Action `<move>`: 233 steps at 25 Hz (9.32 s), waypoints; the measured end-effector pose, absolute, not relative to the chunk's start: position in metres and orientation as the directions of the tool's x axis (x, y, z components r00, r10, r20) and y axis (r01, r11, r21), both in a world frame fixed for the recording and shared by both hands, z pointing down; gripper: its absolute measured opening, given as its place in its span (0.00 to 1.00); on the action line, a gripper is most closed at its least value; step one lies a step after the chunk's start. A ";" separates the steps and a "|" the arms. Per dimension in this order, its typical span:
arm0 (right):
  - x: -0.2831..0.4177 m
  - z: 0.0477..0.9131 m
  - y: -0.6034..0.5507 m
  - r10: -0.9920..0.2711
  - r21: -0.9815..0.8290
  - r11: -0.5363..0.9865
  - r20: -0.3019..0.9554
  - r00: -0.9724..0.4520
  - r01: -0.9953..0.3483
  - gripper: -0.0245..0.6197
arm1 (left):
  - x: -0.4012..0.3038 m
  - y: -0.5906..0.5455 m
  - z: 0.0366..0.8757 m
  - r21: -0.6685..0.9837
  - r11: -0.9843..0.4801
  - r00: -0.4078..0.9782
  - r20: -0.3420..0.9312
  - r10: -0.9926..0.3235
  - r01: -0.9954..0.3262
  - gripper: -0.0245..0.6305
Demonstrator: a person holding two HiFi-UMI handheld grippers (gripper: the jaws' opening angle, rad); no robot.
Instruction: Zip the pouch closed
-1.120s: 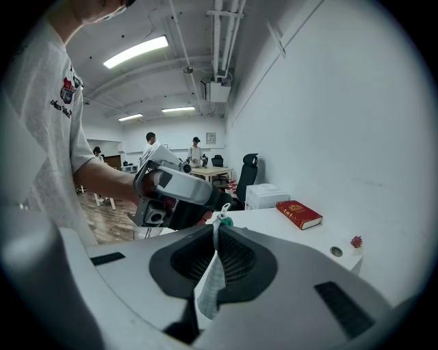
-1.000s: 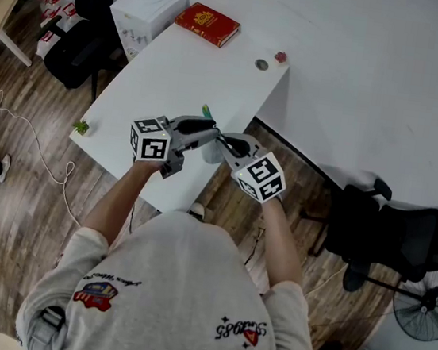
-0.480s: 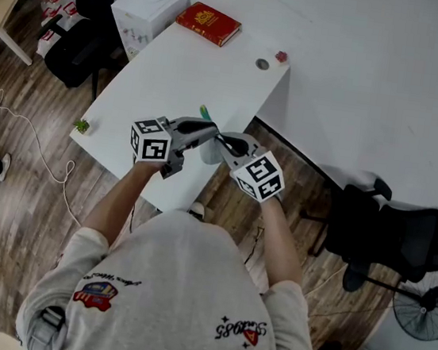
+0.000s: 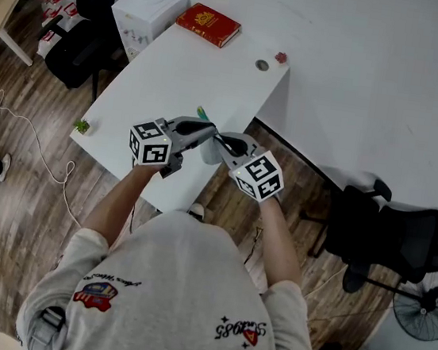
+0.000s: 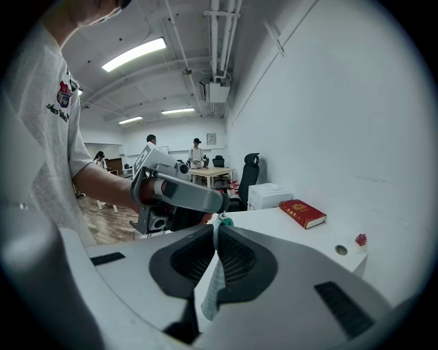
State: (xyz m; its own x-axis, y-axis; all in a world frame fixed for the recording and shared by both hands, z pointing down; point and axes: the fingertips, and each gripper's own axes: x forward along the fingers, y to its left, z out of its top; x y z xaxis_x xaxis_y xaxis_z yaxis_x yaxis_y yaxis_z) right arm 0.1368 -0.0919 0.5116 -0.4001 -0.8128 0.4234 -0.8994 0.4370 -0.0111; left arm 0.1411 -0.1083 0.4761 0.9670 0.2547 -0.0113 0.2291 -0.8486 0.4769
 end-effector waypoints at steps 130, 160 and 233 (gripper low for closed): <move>0.120 0.513 -0.086 -0.787 -0.105 0.470 0.400 -0.470 -0.876 0.06 | 0.114 -0.186 0.531 0.405 -0.910 0.979 0.206 -0.005 -0.090 0.05; 0.110 0.503 -0.077 -0.775 -0.094 0.496 0.400 -0.489 -0.863 0.06 | 0.080 -0.216 0.542 0.388 -0.902 0.966 0.236 -0.103 -0.191 0.05; 0.201 0.445 -0.125 -0.981 0.023 0.079 0.181 -0.073 -0.997 0.05 | 0.022 -0.247 0.484 0.192 -0.905 0.920 0.182 -0.347 -0.380 0.05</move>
